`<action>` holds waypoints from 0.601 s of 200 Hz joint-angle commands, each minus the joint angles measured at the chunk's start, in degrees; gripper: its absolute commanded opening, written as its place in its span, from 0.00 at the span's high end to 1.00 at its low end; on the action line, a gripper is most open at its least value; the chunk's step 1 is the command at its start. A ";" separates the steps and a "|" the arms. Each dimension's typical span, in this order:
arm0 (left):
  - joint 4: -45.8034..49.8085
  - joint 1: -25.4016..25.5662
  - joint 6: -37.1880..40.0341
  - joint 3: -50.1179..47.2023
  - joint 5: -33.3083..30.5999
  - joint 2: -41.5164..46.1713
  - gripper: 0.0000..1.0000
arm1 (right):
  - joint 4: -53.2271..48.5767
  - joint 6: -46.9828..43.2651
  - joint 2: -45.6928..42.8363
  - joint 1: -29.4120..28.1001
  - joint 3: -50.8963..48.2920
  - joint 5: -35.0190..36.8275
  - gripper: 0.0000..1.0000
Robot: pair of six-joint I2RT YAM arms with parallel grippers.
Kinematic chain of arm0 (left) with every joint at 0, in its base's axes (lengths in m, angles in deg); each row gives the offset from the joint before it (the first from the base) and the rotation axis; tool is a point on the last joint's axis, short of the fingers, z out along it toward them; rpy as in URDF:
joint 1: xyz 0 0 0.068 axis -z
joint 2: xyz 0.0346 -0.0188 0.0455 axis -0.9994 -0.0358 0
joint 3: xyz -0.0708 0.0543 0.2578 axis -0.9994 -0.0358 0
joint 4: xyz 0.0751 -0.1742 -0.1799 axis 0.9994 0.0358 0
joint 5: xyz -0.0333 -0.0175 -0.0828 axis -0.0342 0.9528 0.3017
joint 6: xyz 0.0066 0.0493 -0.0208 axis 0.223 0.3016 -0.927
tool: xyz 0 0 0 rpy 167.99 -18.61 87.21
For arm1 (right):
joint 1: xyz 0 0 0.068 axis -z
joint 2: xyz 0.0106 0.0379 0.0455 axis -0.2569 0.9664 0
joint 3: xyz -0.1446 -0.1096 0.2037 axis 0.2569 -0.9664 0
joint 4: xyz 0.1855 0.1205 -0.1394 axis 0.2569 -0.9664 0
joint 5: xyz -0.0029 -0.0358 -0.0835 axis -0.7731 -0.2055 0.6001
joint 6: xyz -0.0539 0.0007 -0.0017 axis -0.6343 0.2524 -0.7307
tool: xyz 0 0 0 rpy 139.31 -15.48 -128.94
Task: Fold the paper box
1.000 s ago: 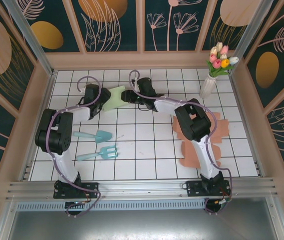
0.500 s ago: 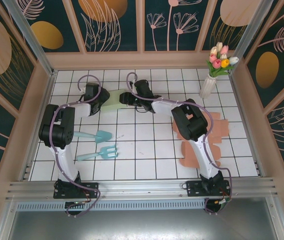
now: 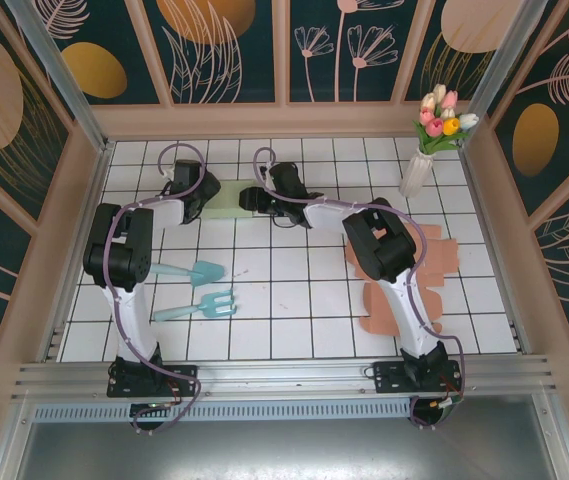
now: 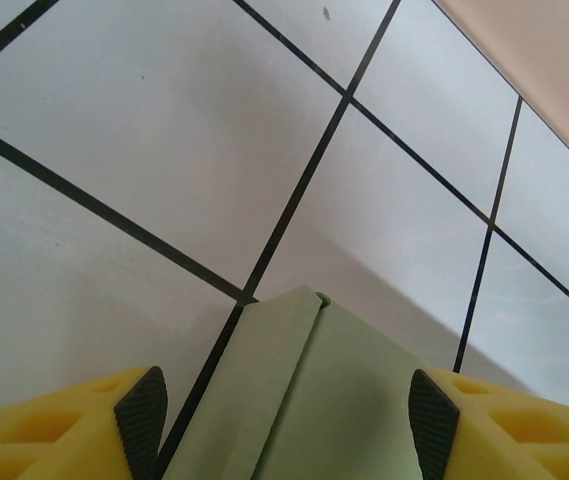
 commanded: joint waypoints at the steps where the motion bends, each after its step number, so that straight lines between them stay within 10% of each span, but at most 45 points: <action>1: 1.87 0.01 0.71 2.00 -1.00 -1.15 0.32 | 2.97 1.27 -0.74 -0.47 -1.96 -0.25 0.43; 120: 1.30 0.41 0.64 -11.17 -2.66 23.99 0.30 | -0.77 -4.27 -28.19 -0.82 -24.57 12.83 0.40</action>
